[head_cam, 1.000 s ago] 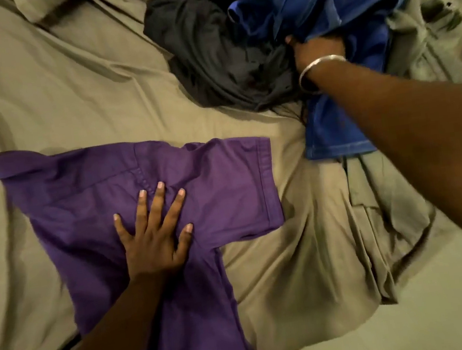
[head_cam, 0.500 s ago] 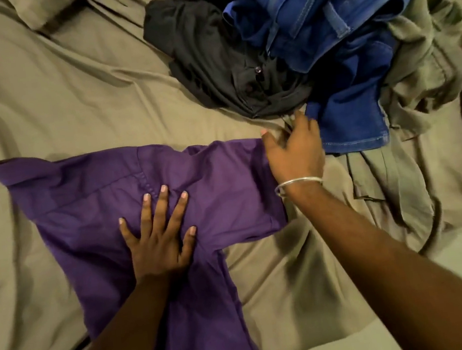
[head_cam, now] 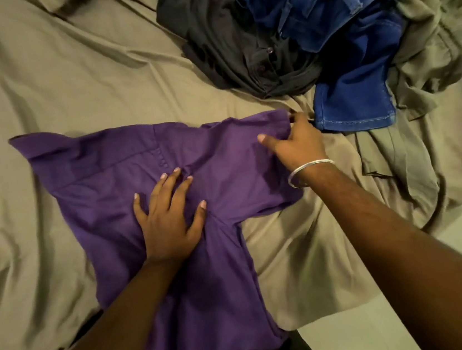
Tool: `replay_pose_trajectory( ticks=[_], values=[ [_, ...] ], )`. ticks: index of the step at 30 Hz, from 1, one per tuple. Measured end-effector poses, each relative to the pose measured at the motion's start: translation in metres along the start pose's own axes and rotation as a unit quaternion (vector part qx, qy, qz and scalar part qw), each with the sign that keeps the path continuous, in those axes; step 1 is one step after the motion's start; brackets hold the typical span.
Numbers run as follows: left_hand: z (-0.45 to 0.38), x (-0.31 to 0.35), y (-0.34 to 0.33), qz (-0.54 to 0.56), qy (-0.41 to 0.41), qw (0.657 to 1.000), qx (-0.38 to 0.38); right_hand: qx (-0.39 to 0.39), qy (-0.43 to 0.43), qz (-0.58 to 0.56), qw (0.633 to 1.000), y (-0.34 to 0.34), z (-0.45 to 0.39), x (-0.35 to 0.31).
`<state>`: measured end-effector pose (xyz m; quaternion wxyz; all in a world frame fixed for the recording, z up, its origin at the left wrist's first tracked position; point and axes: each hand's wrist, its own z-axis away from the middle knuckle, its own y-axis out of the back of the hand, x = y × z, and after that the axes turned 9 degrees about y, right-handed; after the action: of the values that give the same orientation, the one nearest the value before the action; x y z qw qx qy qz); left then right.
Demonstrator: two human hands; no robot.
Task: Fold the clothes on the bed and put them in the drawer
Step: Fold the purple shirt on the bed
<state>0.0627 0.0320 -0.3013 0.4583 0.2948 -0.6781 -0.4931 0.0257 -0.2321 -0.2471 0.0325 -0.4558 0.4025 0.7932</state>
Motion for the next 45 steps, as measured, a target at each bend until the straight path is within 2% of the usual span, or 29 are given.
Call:
replay_pose_trajectory(
  ticks=[2,3,4,5,7,10,12,13,14,15,16,18,20,22,24,25,27,28,29,31,33,34,36,38,40,43,45],
  values=[
    [0.001,0.005,0.017,0.031,-0.021,0.997,0.065,-0.041,-0.03,-0.016,0.999,0.006,0.008,0.008],
    [0.002,0.013,0.022,0.079,-0.024,0.995,0.061,-0.058,-0.033,-0.03,0.997,0.011,0.012,0.012],
    [0.003,0.02,0.03,0.171,-0.008,0.985,0.022,-0.062,-0.019,-0.051,0.997,0.013,0.018,0.012],
    [0.002,0.032,0.039,0.293,0.045,0.954,-0.039,-0.055,0.008,-0.072,0.996,0.014,0.023,0.011],
    [-0.004,0.059,0.056,0.492,0.201,0.831,-0.167,-0.037,0.071,-0.085,0.993,0.011,0.036,-0.002],
    [-0.015,0.083,0.076,0.574,0.335,0.686,-0.296,-0.029,0.182,0.016,0.983,0.0,0.061,-0.04],
    [-0.02,0.084,0.088,0.643,0.362,0.595,-0.317,-0.065,0.223,0.128,0.964,-0.008,0.086,-0.072],
    [-0.023,0.079,0.092,0.676,0.363,0.565,-0.304,-0.091,0.228,0.168,0.955,-0.014,0.098,-0.087],
    [-0.024,0.074,0.098,0.704,0.353,0.543,-0.292,-0.117,0.225,0.181,0.95,-0.022,0.112,-0.1],
    [-0.026,0.068,0.101,0.72,0.341,0.539,-0.274,-0.141,0.211,0.17,0.952,-0.031,0.125,-0.111],
    [-0.028,0.061,0.106,0.721,0.338,0.549,-0.255,-0.162,0.195,0.136,0.958,-0.041,0.137,-0.12],
    [-0.033,0.047,0.114,0.685,0.363,0.593,-0.219,-0.203,0.184,0.048,0.96,-0.06,0.155,-0.128],
    [-0.036,0.031,0.121,0.665,0.376,0.606,-0.222,-0.251,0.208,0.001,0.945,-0.079,0.168,-0.127],
    [-0.035,0.017,0.123,0.642,0.386,0.616,-0.244,-0.288,0.271,0.07,0.916,-0.098,0.179,-0.119],
    [-0.035,0.007,0.121,0.618,0.399,0.635,-0.235,-0.318,0.307,0.212,0.871,-0.112,0.19,-0.113],
    [-0.035,0.003,0.117,0.584,0.406,0.666,-0.225,-0.327,0.307,0.25,0.858,-0.117,0.194,-0.111],
    [-0.034,-0.01,0.109,0.485,0.418,0.747,-0.179,-0.327,0.315,0.232,0.86,-0.119,0.2,-0.112],
    [-0.035,-0.019,0.105,0.454,0.434,0.765,-0.143,-0.305,0.334,0.19,0.871,-0.118,0.202,-0.11],
    [-0.037,-0.029,0.102,0.45,0.445,0.767,-0.108,-0.256,0.356,0.148,0.887,-0.116,0.204,-0.107],
    [-0.042,-0.058,0.09,0.434,0.455,0.776,-0.056,-0.093,0.378,0.093,0.916,-0.108,0.205,-0.092],
    [-0.049,-0.08,0.078,0.377,0.454,0.806,-0.048,0.035,0.323,0.128,0.937,-0.097,0.2,-0.067],
    [-0.048,-0.074,0.089,0.353,0.452,0.817,-0.056,0.045,0.289,0.171,0.941,-0.093,0.197,-0.055],
    [-0.045,-0.054,0.102,0.32,0.427,0.842,-0.076,-0.003,0.267,0.236,0.934,-0.092,0.192,-0.033],
    [-0.042,-0.044,0.105,0.237,0.352,0.901,-0.089,-0.019,0.307,0.265,0.914,-0.101,0.192,-0.017],
    [-0.037,-0.041,0.102,0.167,0.293,0.938,-0.081,0.04,0.346,0.27,0.898,-0.111,0.195,-0.005],
    [-0.041,-0.052,0.1,0.126,0.264,0.956,-0.021,0.113,0.38,0.245,0.885,-0.119,0.197,0.008],
    [-0.046,-0.064,0.099,0.107,0.259,0.96,-0.014,0.091,0.41,0.185,0.888,-0.123,0.201,0.014]
  ],
)
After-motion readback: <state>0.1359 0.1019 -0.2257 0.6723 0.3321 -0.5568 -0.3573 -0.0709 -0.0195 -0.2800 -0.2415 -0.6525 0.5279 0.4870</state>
